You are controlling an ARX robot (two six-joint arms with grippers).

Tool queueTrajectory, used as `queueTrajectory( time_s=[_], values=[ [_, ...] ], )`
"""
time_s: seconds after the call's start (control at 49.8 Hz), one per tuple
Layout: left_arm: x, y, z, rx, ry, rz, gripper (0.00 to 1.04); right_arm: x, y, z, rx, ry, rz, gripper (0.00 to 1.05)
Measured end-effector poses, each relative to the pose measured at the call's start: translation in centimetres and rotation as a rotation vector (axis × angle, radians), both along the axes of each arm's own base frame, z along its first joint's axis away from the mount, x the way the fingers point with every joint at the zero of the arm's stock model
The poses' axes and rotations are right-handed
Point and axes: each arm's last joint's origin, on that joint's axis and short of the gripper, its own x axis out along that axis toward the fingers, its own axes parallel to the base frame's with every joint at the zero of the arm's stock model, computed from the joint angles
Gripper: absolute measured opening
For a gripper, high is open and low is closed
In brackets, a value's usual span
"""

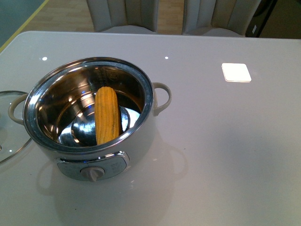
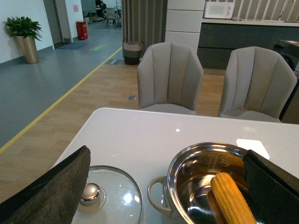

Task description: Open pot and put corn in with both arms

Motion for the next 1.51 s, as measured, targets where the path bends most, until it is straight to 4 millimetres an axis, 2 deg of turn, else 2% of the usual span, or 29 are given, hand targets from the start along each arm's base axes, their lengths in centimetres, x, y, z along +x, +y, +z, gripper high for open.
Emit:
queueTrajectory(
  time_s=[0.08,0.121,0.181,0.301,0.522,1.085,1.507],
  values=[
    [0.0,0.0,0.0,0.0,0.0,-0.001,0.98,-0.3,-0.2,-1.0,-0.046,-0.253,0.082,0.8],
    [0.0,0.0,0.0,0.0,0.0,0.0,0.98,-0.6,-0.2,-1.5,-0.06,-0.314,0.085,0.75],
    [0.0,0.0,0.0,0.0,0.0,0.0,0.98,-1.1,-0.3,-2.1,-0.087,-0.406,0.086,0.61],
    [0.0,0.0,0.0,0.0,0.0,0.0,0.98,-2.1,-0.3,-3.3,-0.101,-0.423,0.087,0.34],
    [0.0,0.0,0.0,0.0,0.0,0.0,0.98,-3.1,-0.3,-4.6,-0.112,-0.423,0.09,0.02],
    [0.0,0.0,0.0,0.0,0.0,0.0,0.98,-5.1,-0.3,-6.7,-0.113,-0.437,0.089,0.02],
    [0.0,0.0,0.0,0.0,0.0,0.0,0.98,-5.8,-0.3,-6.7,-0.113,-0.45,0.089,0.02]
  ],
)
